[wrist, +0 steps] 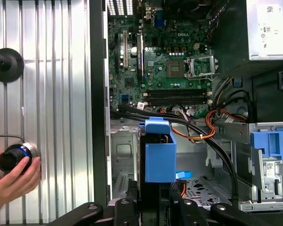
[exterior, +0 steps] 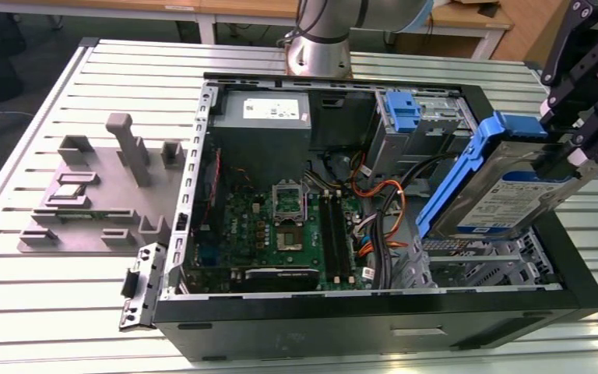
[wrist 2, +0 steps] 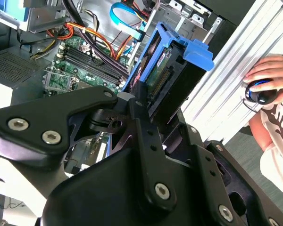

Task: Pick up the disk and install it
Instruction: 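Pick up the disk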

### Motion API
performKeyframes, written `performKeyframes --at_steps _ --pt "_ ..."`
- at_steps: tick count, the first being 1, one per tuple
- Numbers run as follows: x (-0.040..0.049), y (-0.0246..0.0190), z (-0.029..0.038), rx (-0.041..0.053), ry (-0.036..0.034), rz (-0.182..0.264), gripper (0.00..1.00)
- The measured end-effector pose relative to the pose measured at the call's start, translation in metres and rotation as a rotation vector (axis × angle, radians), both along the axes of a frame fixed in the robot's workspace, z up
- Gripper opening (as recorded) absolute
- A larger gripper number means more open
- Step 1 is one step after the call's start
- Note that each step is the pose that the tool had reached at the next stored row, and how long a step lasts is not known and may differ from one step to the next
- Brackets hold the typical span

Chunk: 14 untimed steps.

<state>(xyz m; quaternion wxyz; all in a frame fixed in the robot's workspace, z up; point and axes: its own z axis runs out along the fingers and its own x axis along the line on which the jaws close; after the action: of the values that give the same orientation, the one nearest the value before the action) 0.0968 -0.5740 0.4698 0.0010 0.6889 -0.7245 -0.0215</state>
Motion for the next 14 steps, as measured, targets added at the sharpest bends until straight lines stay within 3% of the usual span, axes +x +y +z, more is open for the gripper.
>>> performKeyframes --at_steps 14 --pt "0.0 0.0 -0.0022 0.0006 -0.0001 0.0 0.35"
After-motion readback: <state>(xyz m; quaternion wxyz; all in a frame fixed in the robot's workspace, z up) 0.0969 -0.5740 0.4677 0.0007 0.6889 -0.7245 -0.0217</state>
